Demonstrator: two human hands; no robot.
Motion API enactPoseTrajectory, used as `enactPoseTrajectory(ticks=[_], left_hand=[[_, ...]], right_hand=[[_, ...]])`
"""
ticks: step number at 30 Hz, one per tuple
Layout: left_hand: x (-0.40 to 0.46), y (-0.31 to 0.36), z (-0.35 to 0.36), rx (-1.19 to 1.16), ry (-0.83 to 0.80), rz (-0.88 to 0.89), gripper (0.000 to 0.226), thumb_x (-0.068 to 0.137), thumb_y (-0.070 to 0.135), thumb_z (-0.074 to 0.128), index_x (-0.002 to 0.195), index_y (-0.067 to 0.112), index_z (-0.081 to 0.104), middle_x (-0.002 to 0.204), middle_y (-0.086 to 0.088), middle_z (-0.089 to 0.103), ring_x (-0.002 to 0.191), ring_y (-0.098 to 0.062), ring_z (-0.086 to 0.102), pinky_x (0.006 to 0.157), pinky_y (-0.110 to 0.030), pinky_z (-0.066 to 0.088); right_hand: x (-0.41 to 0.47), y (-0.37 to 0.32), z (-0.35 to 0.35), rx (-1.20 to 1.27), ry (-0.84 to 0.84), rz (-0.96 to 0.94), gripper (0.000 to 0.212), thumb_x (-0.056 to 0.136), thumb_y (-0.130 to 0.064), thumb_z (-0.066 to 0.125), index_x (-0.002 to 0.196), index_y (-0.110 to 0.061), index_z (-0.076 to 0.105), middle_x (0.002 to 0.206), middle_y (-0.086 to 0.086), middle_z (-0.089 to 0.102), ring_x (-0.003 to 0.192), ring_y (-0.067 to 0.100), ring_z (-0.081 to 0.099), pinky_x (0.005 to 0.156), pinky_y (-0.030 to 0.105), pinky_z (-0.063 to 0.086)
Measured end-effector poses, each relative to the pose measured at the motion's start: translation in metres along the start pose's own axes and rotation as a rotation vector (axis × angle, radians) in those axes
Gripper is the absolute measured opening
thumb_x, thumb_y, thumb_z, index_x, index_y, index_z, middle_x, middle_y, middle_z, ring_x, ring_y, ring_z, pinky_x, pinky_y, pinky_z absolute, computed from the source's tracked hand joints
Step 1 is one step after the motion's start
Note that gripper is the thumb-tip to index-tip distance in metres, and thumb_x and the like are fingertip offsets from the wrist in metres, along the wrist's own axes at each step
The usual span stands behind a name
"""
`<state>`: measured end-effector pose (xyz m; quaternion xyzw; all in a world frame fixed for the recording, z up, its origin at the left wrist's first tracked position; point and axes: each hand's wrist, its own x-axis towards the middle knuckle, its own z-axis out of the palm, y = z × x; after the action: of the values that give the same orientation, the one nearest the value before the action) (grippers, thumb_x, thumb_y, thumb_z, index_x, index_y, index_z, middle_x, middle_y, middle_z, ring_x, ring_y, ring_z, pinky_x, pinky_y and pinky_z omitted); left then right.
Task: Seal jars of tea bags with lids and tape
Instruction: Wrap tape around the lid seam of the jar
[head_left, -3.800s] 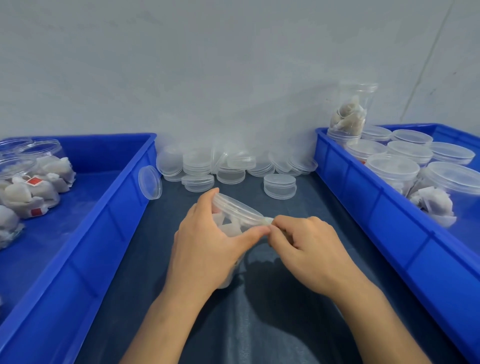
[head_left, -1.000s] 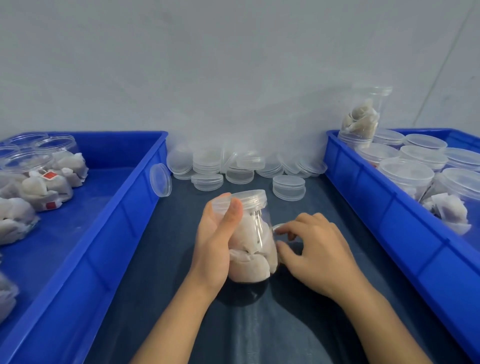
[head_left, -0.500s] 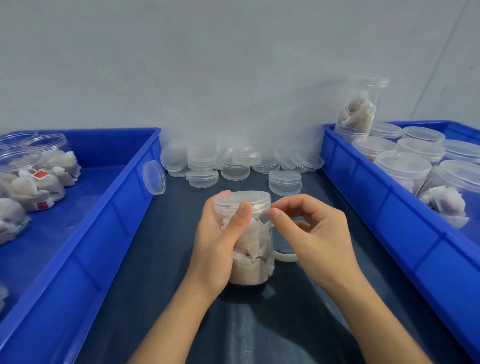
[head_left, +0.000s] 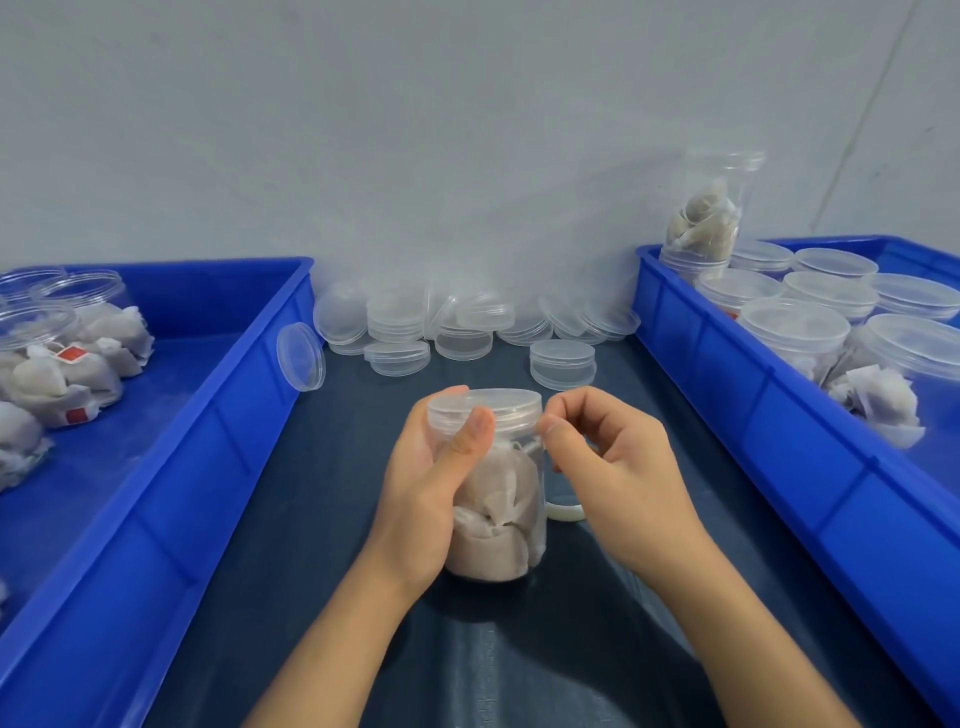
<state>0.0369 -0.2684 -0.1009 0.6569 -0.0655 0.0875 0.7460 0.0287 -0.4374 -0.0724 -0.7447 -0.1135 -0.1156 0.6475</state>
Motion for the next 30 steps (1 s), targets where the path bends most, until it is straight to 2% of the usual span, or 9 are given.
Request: enactPoseTrajectory(ticks=[3,9,15,17,20,23,25,27,30], left_hand=[[0.0,0.001,0.001,-0.033,0.004,-0.041,0.078,0.074,0.064,0.071,0.135,0.016,0.061,0.124,-0.007,0.077,0.117,-0.024,0.073,0.102,-0.037,0.056],[0.001,-0.001,0.003,-0.077,0.01,-0.08,0.054,0.087,0.05,0.068,0.124,0.012,0.066,0.119,-0.019,0.075,0.104,-0.023,0.074,0.09,-0.032,0.06],[0.001,-0.001,0.002,-0.078,0.017,-0.082,0.051,0.088,0.05,0.067,0.122,0.013,0.066,0.116,-0.018,0.076,0.103,-0.025,0.075,0.089,-0.034,0.061],[0.001,0.0,0.001,-0.101,0.01,-0.092,0.055,0.088,0.051,0.068,0.121,0.008,0.066,0.113,-0.021,0.076,0.1,-0.027,0.075,0.089,-0.04,0.06],[0.001,0.003,0.0,-0.167,-0.02,-0.114,0.076,0.088,0.056,0.068,0.124,-0.01,0.061,0.118,-0.043,0.063,0.099,-0.038,0.068,0.094,-0.053,0.052],[-0.001,0.009,0.0,-0.237,-0.033,-0.147,0.094,0.083,0.064,0.066,0.125,-0.02,0.056,0.121,-0.051,0.054,0.1,-0.044,0.065,0.095,-0.056,0.051],[-0.003,0.012,0.002,-0.249,-0.04,-0.146,0.099,0.081,0.065,0.067,0.126,-0.022,0.053,0.122,-0.052,0.053,0.102,-0.046,0.064,0.098,-0.06,0.05],[-0.004,0.012,0.004,-0.243,-0.046,-0.155,0.094,0.085,0.063,0.067,0.128,-0.02,0.055,0.123,-0.051,0.056,0.11,-0.055,0.065,0.105,-0.067,0.047],[-0.005,0.012,0.005,-0.215,-0.073,-0.153,0.082,0.094,0.059,0.06,0.13,-0.015,0.06,0.125,-0.042,0.065,0.122,-0.06,0.061,0.11,-0.071,0.045]], right_hand=[[0.0,0.0,0.002,0.005,-0.016,-0.016,0.023,0.101,-0.008,0.059,0.081,-0.019,0.062,0.067,-0.016,0.057,0.058,0.006,0.044,0.055,0.017,0.04],[0.001,0.002,0.003,0.011,-0.018,-0.006,0.021,0.103,-0.009,0.056,0.083,-0.015,0.061,0.065,-0.014,0.052,0.058,0.007,0.04,0.054,0.019,0.037],[0.004,0.006,0.004,0.023,-0.011,0.01,0.019,0.1,-0.012,0.062,0.082,-0.017,0.065,0.07,-0.013,0.061,0.062,0.004,0.052,0.061,0.021,0.049],[0.004,0.008,0.004,0.052,-0.017,0.022,0.015,0.096,-0.017,0.066,0.081,-0.019,0.066,0.074,-0.01,0.063,0.069,0.007,0.057,0.068,0.028,0.054],[0.004,0.008,0.004,0.171,-0.045,0.067,0.007,0.09,-0.02,0.068,0.083,-0.019,0.066,0.077,-0.004,0.065,0.072,0.014,0.059,0.07,0.033,0.054],[0.004,0.009,0.003,0.258,-0.022,0.075,0.011,0.103,-0.011,0.059,0.096,-0.012,0.067,0.082,0.002,0.067,0.075,0.016,0.061,0.071,0.038,0.054],[0.002,0.01,0.003,0.239,-0.019,0.066,0.015,0.103,-0.028,0.058,0.107,-0.018,0.069,0.096,0.005,0.07,0.085,0.017,0.067,0.077,0.039,0.058],[0.0,0.012,0.007,0.173,-0.05,0.071,0.029,0.095,-0.045,0.061,0.12,-0.033,0.068,0.112,-0.007,0.072,0.101,0.012,0.072,0.088,0.037,0.06],[-0.002,0.013,0.01,0.126,-0.104,0.074,0.035,0.093,-0.047,0.066,0.126,-0.035,0.068,0.115,-0.008,0.076,0.106,0.013,0.074,0.096,0.04,0.059]])
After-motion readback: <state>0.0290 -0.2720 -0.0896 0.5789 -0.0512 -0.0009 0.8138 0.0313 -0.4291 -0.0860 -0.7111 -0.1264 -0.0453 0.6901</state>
